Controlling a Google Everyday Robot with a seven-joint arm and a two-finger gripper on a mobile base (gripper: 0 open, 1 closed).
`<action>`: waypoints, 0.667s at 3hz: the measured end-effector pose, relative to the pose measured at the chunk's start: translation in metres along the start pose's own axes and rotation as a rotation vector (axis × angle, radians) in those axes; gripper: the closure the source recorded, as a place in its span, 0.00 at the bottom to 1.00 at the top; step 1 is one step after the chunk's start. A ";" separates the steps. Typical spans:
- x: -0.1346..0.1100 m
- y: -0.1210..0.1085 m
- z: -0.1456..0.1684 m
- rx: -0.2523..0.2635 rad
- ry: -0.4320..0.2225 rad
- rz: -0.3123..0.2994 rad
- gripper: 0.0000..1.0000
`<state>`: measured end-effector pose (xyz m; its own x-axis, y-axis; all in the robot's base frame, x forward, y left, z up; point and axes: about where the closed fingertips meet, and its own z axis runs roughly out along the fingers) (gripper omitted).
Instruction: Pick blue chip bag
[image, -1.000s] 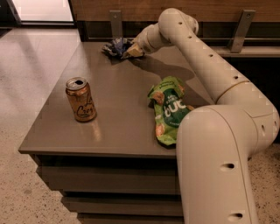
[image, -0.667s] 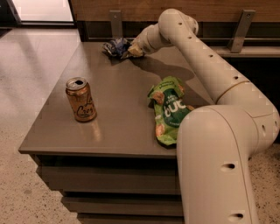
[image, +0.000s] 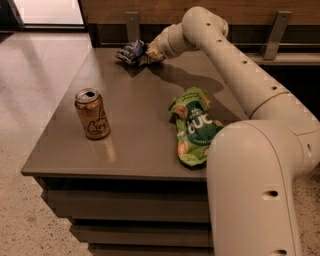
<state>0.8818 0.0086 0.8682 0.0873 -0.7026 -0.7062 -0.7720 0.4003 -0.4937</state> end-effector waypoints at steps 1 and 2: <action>-0.016 -0.009 -0.015 0.033 -0.029 -0.037 1.00; -0.030 -0.020 -0.033 0.076 -0.060 -0.072 1.00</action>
Offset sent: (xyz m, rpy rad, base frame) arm -0.0177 -0.0185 0.0840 0.0142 -0.2053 0.0069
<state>0.8736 0.0024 0.9165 0.1800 -0.6956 -0.6955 -0.7127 0.3951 -0.5796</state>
